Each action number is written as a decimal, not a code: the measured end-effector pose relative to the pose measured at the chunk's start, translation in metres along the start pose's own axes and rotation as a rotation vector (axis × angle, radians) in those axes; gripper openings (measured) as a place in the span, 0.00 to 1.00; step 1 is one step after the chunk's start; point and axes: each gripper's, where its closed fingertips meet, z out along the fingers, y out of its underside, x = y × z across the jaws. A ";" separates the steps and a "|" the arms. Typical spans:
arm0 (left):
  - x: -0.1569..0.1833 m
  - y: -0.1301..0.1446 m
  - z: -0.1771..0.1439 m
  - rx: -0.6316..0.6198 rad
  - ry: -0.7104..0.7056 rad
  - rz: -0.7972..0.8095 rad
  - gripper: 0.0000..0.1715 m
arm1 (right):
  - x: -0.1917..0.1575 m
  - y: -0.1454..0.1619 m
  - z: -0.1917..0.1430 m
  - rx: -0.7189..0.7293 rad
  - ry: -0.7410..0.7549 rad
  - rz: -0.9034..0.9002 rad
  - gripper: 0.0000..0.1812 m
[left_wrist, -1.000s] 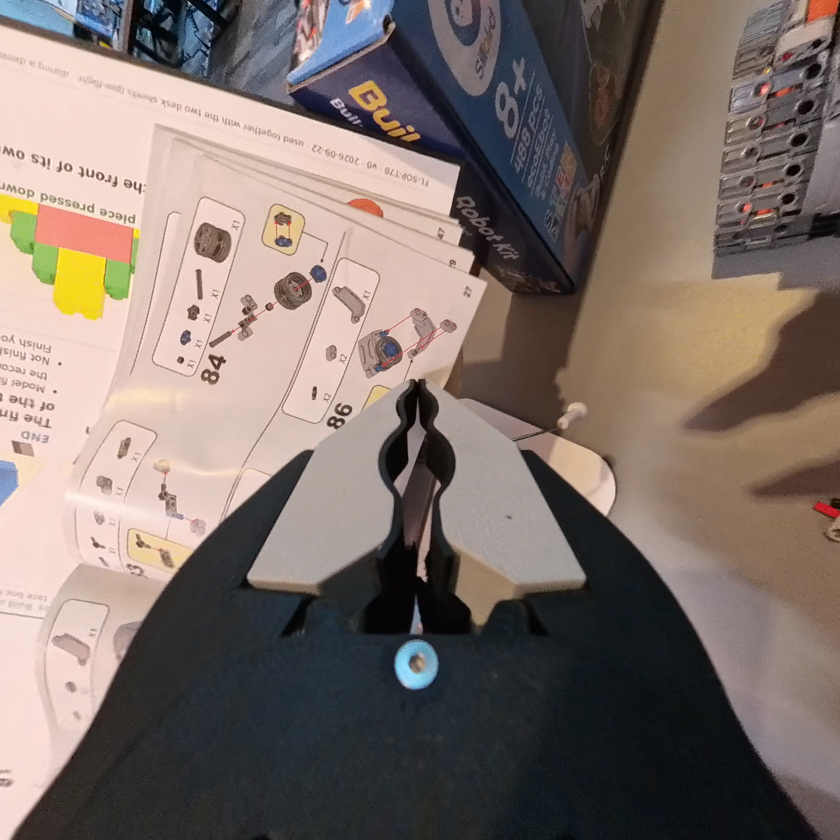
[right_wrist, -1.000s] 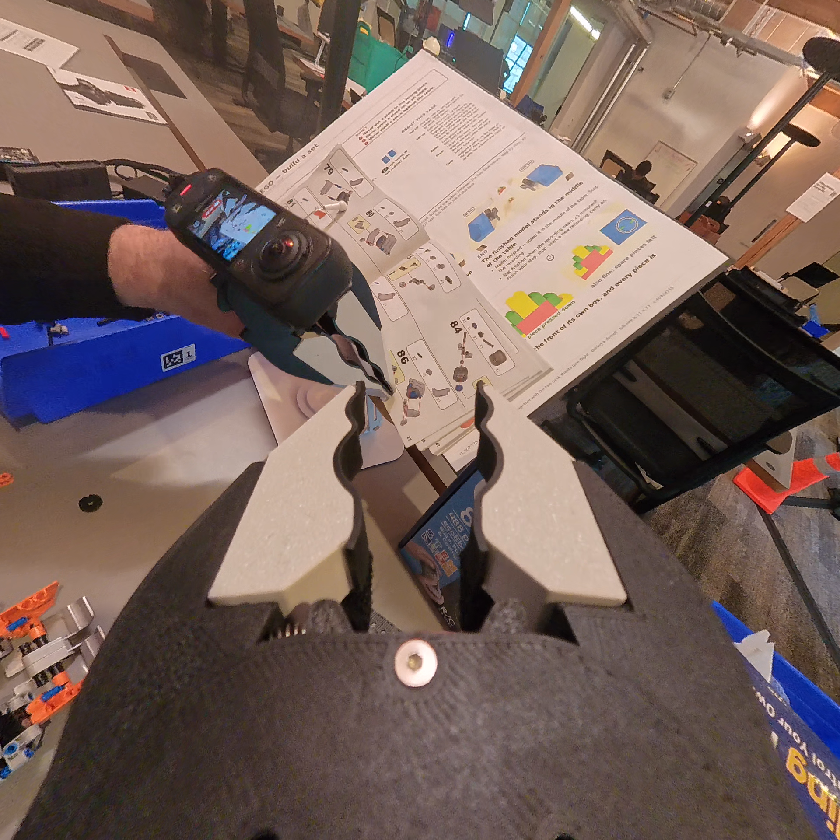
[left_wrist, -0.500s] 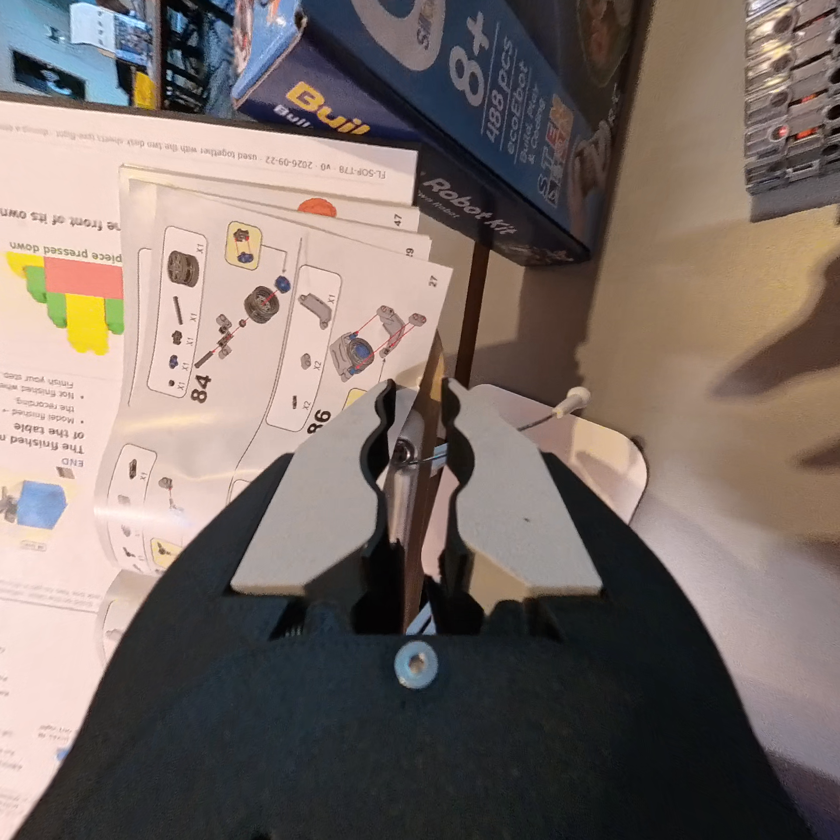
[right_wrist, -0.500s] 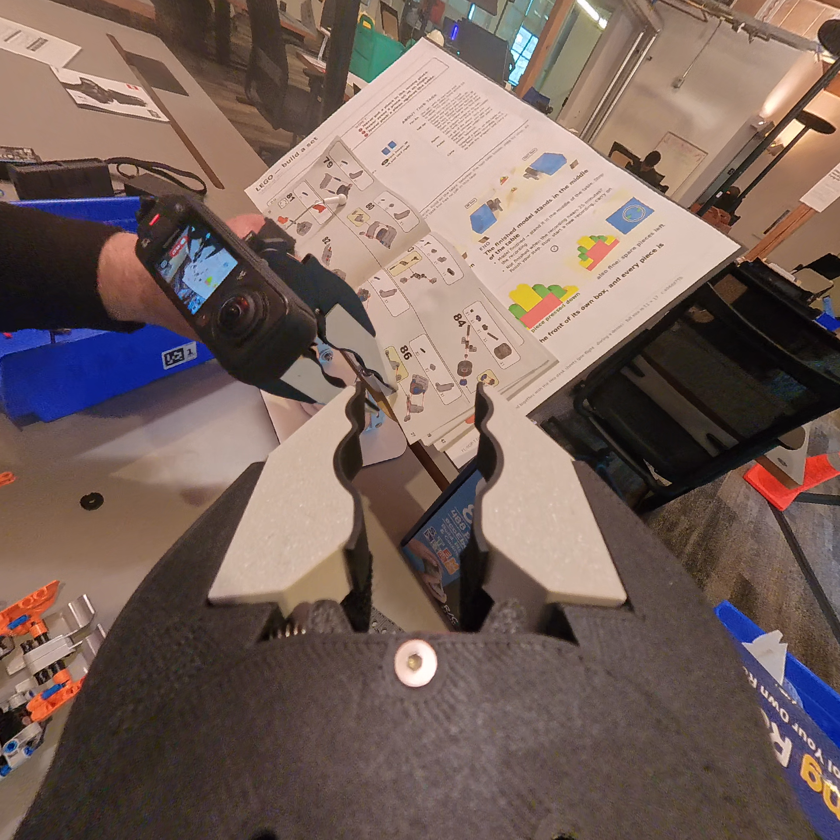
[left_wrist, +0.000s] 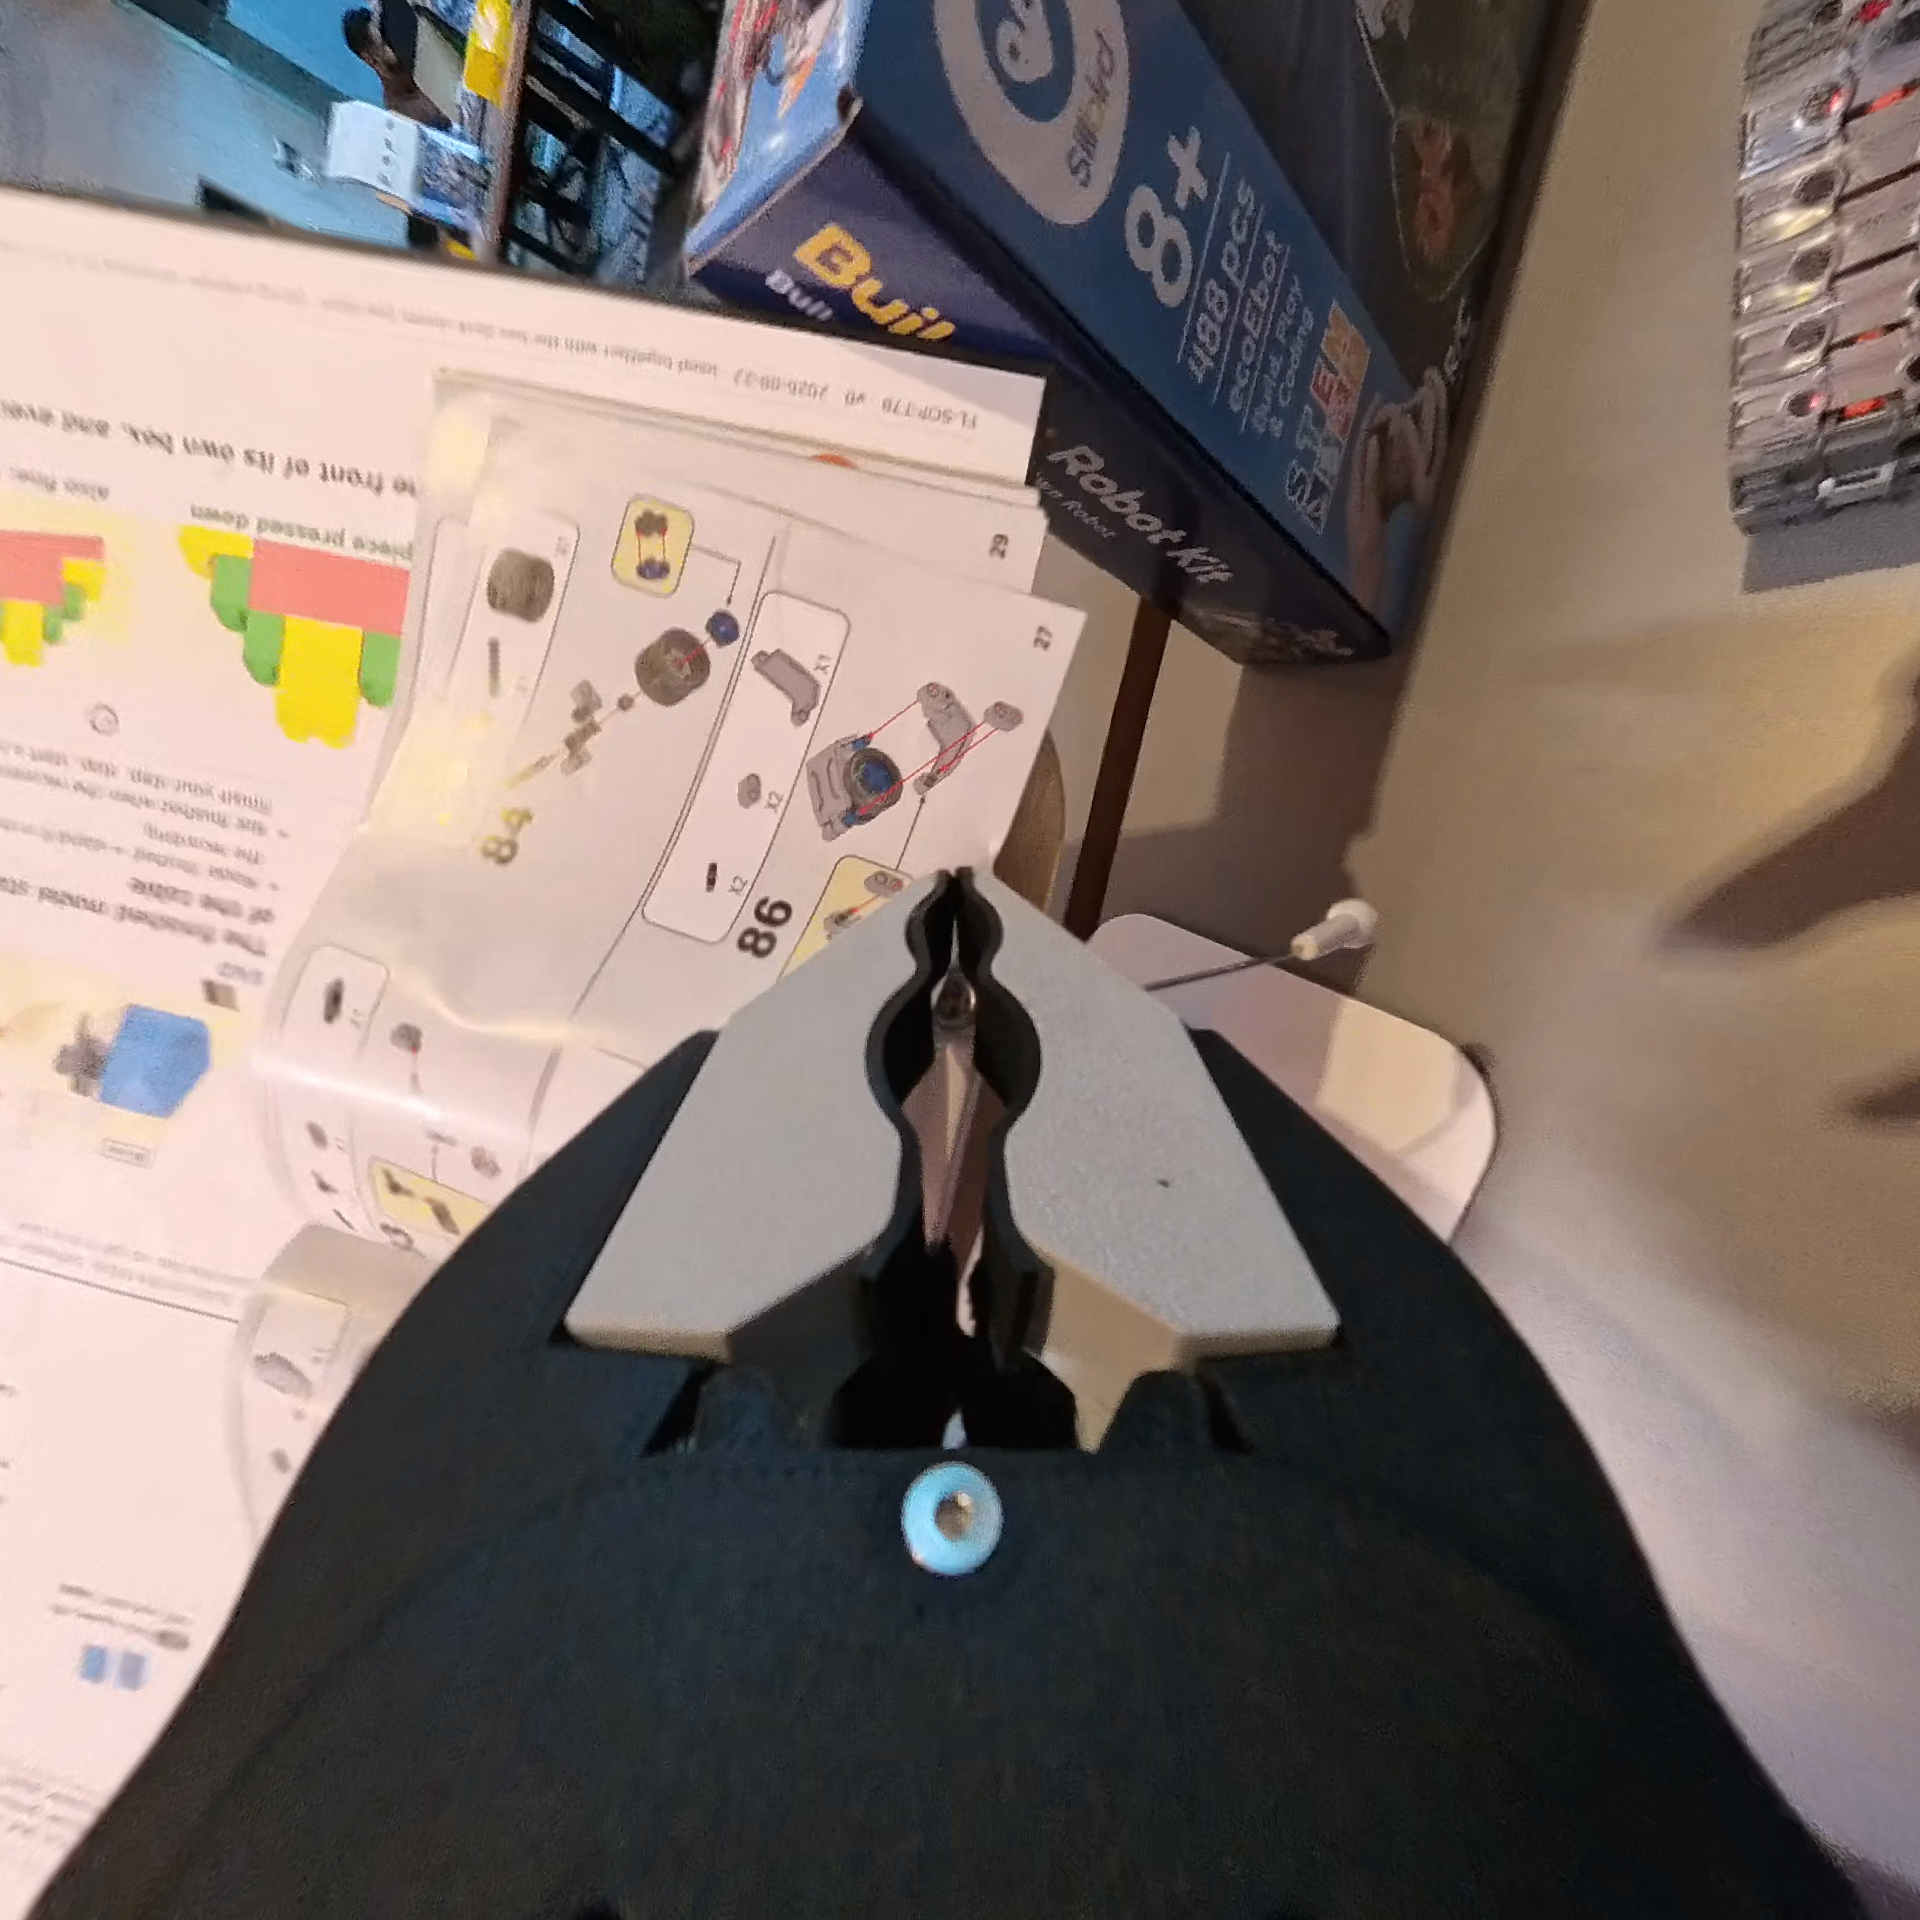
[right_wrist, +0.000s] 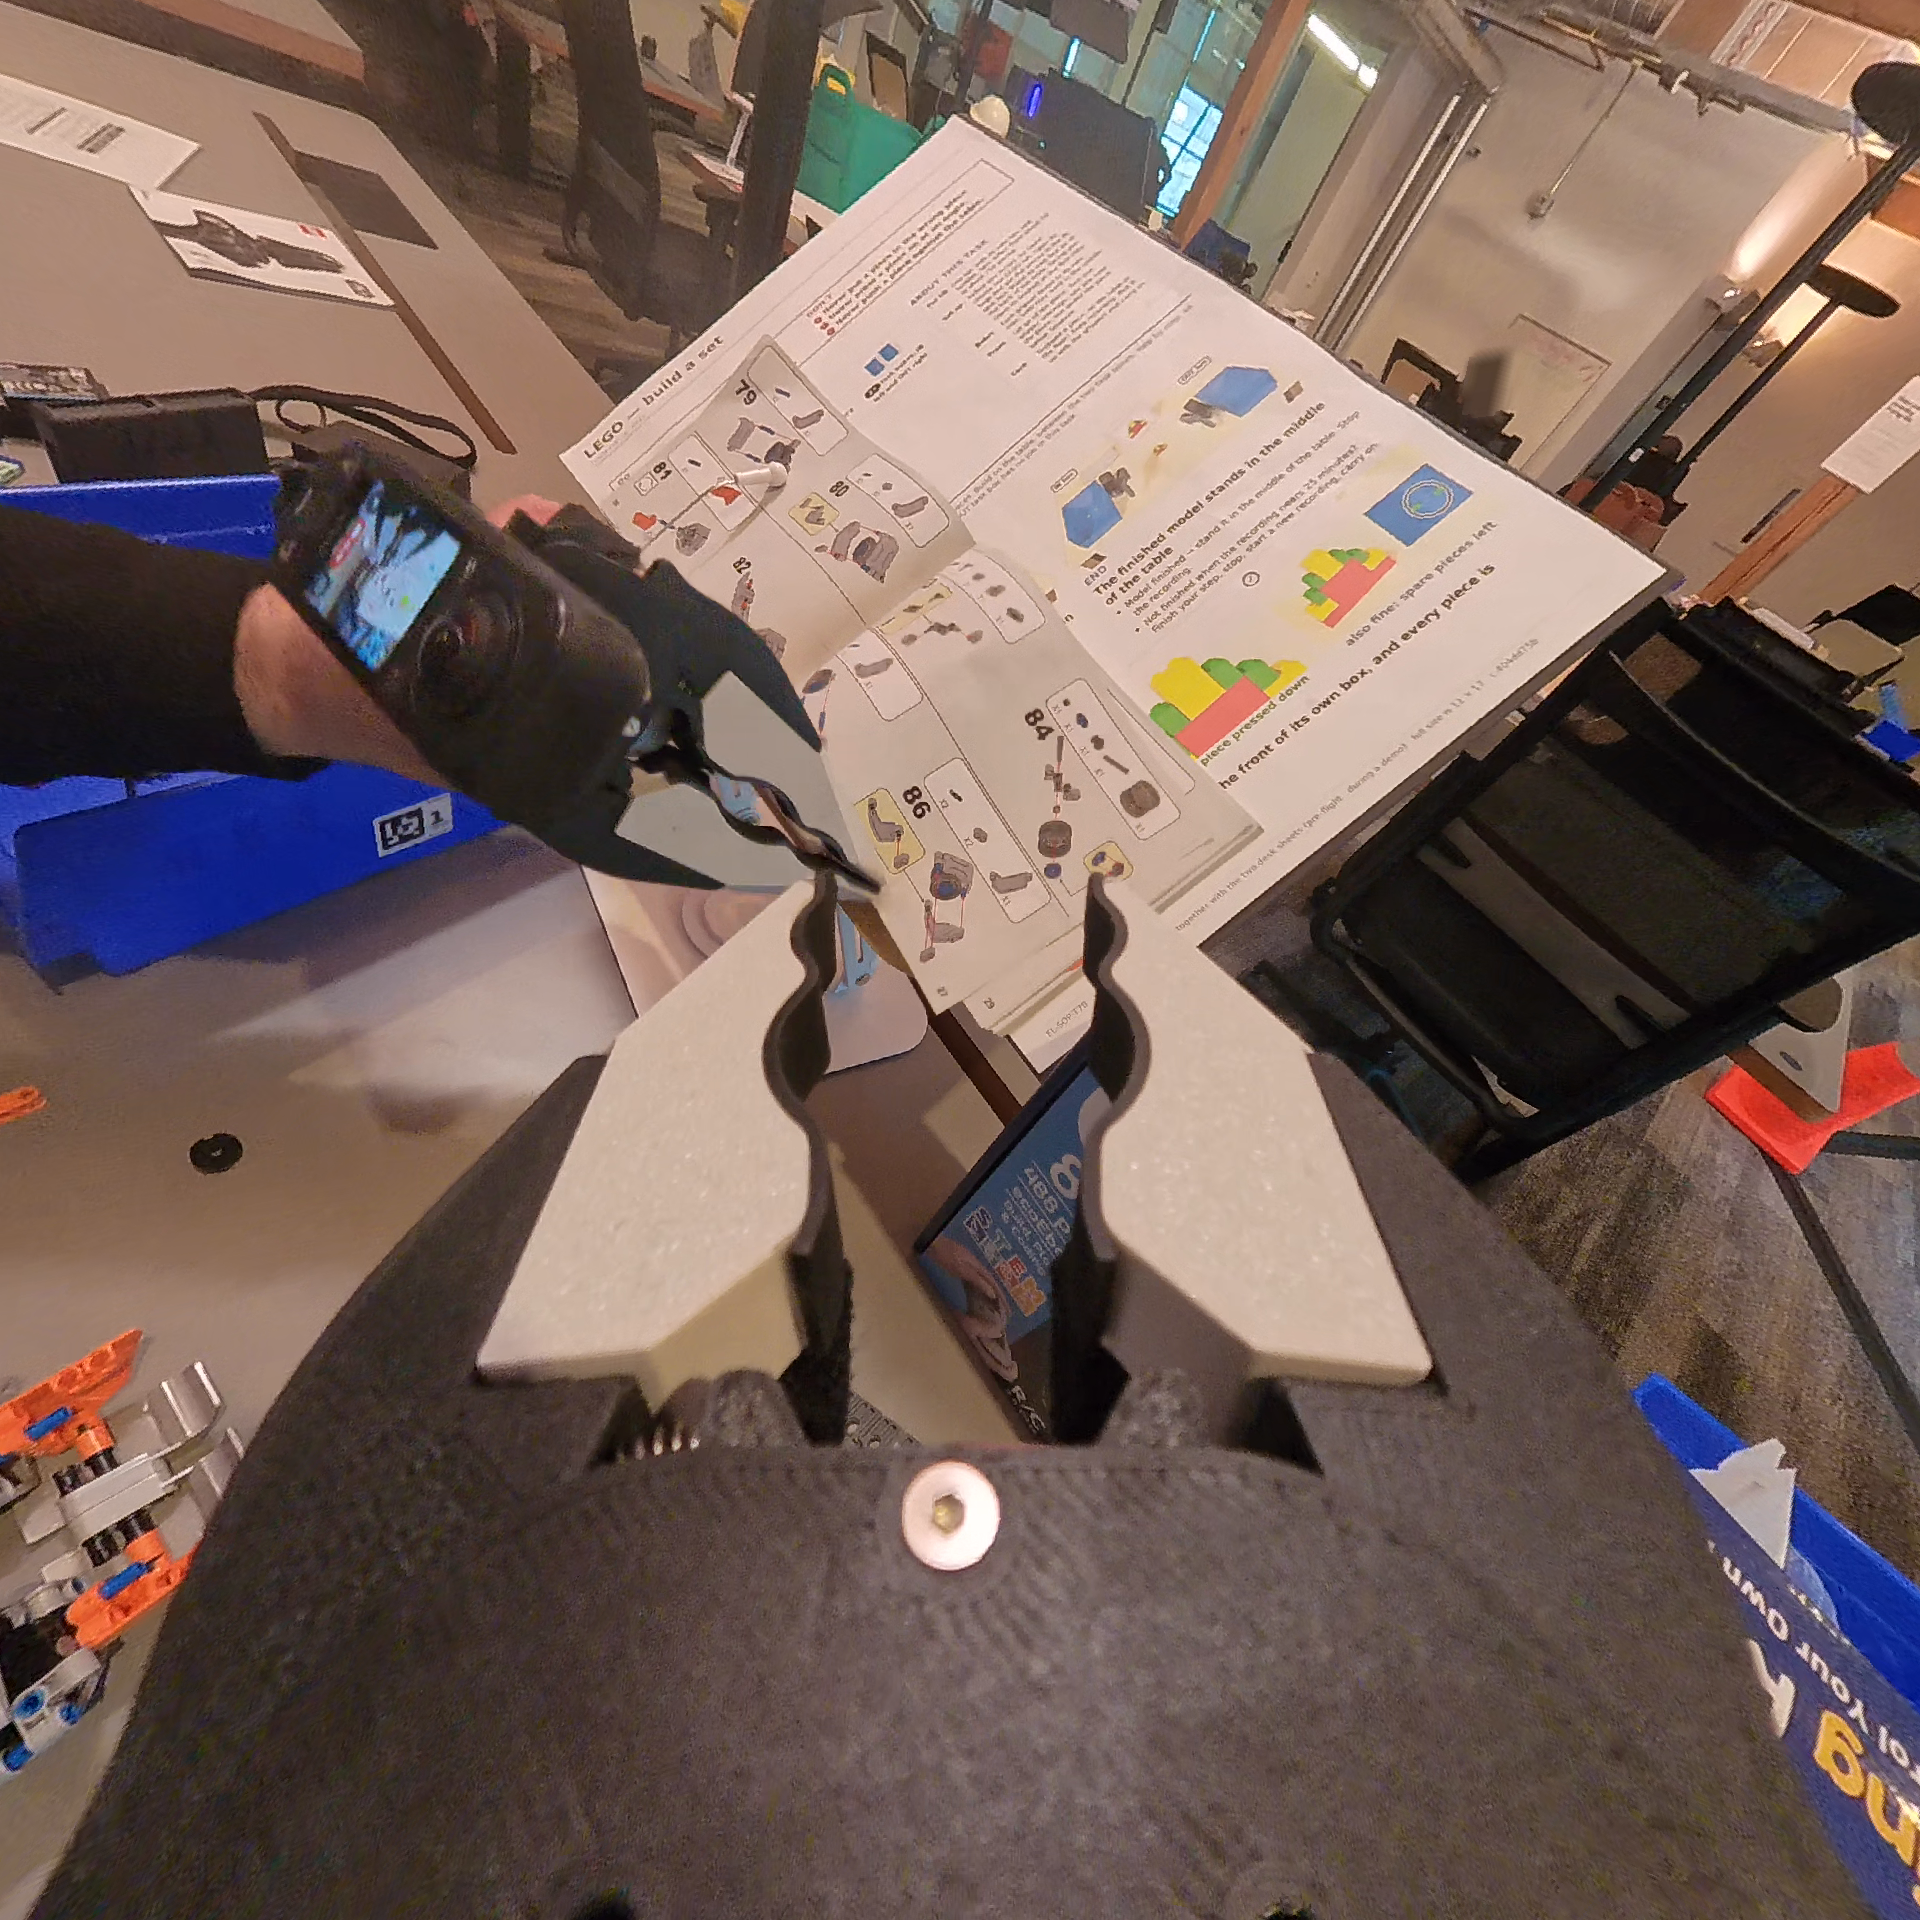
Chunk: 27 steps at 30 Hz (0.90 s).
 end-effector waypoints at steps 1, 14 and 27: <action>-0.001 0.003 0.000 -0.001 0.011 -0.023 0.00 | 0.000 0.000 0.000 0.000 -0.001 0.000 0.25; 0.003 -0.019 0.014 -0.082 -0.078 0.163 0.27 | -0.003 0.022 0.018 -0.085 -0.022 -0.015 0.28; 0.005 -0.005 0.016 -0.180 -0.043 0.132 0.07 | 0.002 0.017 0.010 -0.054 -0.026 0.012 0.27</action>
